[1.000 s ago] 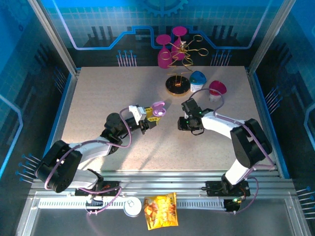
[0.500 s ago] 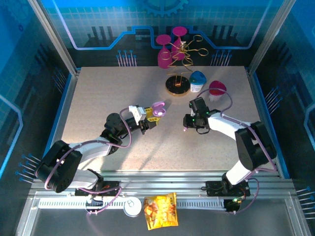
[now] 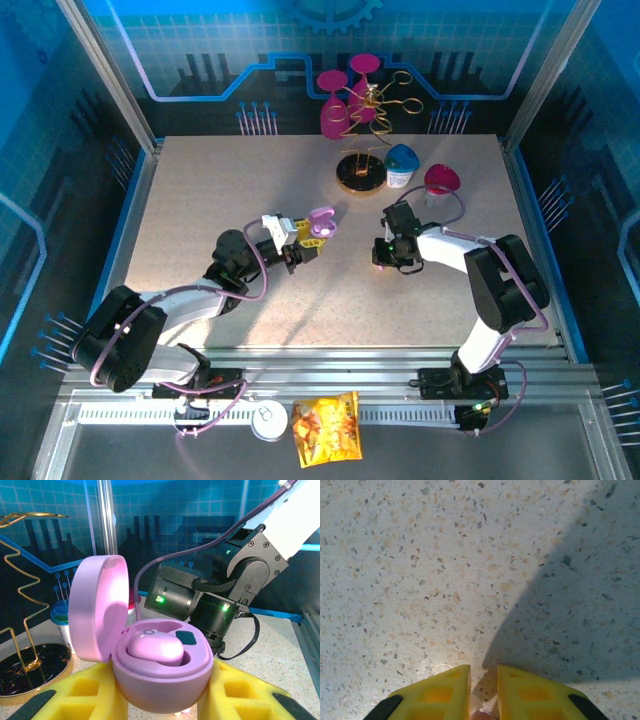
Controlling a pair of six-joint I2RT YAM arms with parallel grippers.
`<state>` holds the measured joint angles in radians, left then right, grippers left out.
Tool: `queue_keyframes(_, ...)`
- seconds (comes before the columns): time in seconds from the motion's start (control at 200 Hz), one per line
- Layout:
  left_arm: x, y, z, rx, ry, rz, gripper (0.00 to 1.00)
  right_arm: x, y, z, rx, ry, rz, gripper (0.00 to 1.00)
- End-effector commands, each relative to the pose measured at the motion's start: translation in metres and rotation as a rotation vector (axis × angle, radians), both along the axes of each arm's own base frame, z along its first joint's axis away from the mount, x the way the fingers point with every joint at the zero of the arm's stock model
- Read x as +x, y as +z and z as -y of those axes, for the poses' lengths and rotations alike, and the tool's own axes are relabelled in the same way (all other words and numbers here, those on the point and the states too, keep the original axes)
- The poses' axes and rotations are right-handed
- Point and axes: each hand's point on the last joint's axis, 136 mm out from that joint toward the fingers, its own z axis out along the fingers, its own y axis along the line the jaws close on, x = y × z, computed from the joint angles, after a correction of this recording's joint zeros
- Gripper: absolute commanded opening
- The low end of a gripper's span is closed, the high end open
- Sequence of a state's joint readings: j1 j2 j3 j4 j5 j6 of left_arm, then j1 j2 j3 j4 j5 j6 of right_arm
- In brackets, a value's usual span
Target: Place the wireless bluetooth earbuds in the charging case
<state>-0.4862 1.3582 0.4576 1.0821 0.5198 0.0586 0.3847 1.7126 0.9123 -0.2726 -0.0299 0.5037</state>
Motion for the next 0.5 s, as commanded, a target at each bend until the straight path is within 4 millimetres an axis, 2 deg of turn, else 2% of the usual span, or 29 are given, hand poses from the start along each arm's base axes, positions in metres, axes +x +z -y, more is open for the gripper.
queue_keyframes(0.0, 0.0, 0.011, -0.003, -0.01, 0.004, 0.044, 0.22, -0.005, 0.0, 0.0, 0.018, 0.008, -0.017, 0.22)
queue_keyframes(0.165, 0.0, 0.011, -0.002, -0.014, 0.0, 0.04, 0.22, -0.002, 0.021, -0.005, 0.062, 0.013, 0.046, 0.31)
queue_keyframes(0.195, 0.0, 0.011, -0.002, -0.016, -0.001, 0.04, 0.22, -0.01, 0.015, -0.002, 0.058, 0.012, 0.032, 0.33)
queue_keyframes(0.285, 0.0, 0.012, -0.002, -0.021, -0.004, 0.04, 0.22, -0.009, 0.021, -0.002, 0.064, 0.012, 0.057, 0.35)
queue_keyframes(0.495, -0.002, 0.014, -0.002, -0.022, -0.004, 0.045, 0.22, -0.015, 0.013, 0.008, 0.018, -0.01, 0.042, 0.41)
